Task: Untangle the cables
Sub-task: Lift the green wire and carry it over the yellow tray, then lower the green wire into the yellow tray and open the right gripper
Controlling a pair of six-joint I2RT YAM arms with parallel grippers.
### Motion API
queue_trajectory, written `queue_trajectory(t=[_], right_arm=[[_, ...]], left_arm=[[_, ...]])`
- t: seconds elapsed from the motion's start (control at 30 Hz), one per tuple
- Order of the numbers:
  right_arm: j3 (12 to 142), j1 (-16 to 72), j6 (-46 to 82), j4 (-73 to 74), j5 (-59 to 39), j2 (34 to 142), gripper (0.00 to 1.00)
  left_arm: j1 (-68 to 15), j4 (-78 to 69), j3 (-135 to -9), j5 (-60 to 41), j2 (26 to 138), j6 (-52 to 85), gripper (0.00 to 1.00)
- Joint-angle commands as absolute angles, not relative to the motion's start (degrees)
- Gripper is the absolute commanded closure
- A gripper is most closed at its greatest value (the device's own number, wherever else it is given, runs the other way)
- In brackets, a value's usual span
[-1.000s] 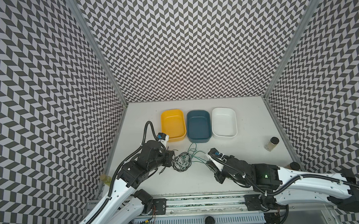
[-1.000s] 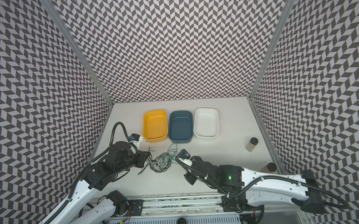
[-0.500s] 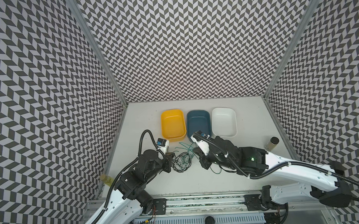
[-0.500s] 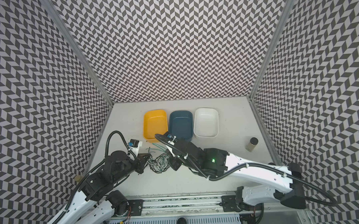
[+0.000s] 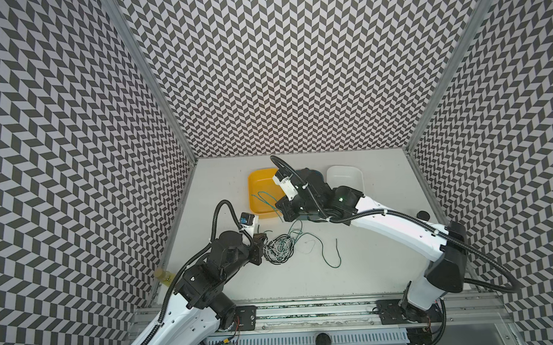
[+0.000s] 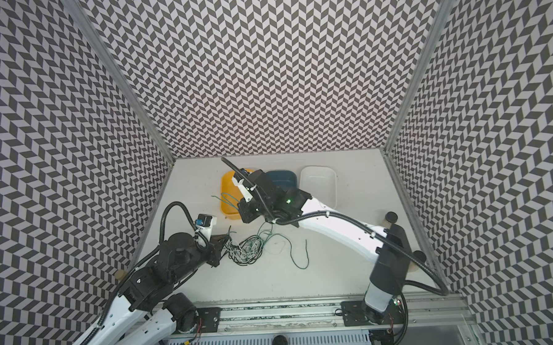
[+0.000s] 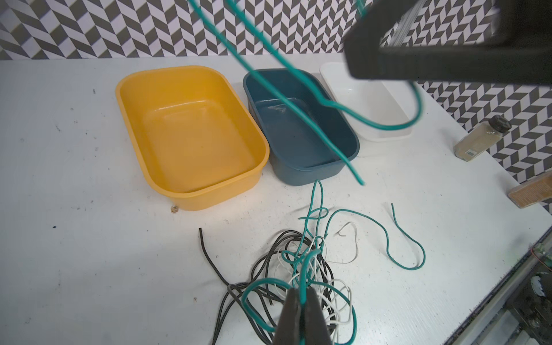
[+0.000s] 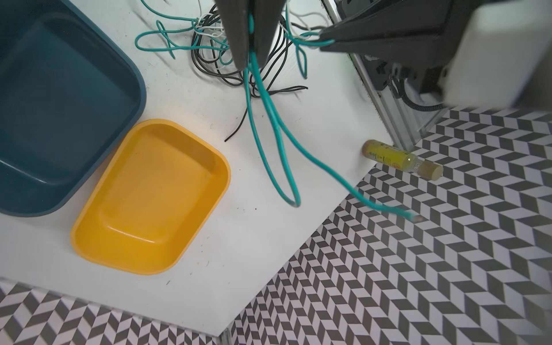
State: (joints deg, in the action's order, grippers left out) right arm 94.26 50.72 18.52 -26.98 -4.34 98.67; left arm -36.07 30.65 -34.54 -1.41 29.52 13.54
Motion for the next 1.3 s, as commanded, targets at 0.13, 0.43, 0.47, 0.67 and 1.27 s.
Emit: queue_trajectory(t=[0.13,0.43,0.47,0.67,1.27], right_arm=[[106.95,46.23,21.29,-29.35,-8.96,112.14,1.00],[120.46,43.02,21.43,-33.04,-11.35,127.56,1.00],[121.48,42.58,21.63,-33.04,-11.94,128.92,1.00],[128.76,41.57,20.49,-36.73,-12.99,136.37,1.00],[130.76,41.31,17.10,-40.45,-11.90,133.88,0.75]], left_arm=[[-36.21,30.83,-36.56,0.06,29.09,12.74,1.00],[-36.21,30.69,-36.51,-0.17,29.32,12.57,1.00],[-36.21,30.67,-36.51,-0.34,29.34,12.57,1.00],[-36.16,30.64,-36.64,-0.52,29.77,12.57,1.00],[-36.21,30.81,-36.75,-1.41,30.64,12.45,1.00]])
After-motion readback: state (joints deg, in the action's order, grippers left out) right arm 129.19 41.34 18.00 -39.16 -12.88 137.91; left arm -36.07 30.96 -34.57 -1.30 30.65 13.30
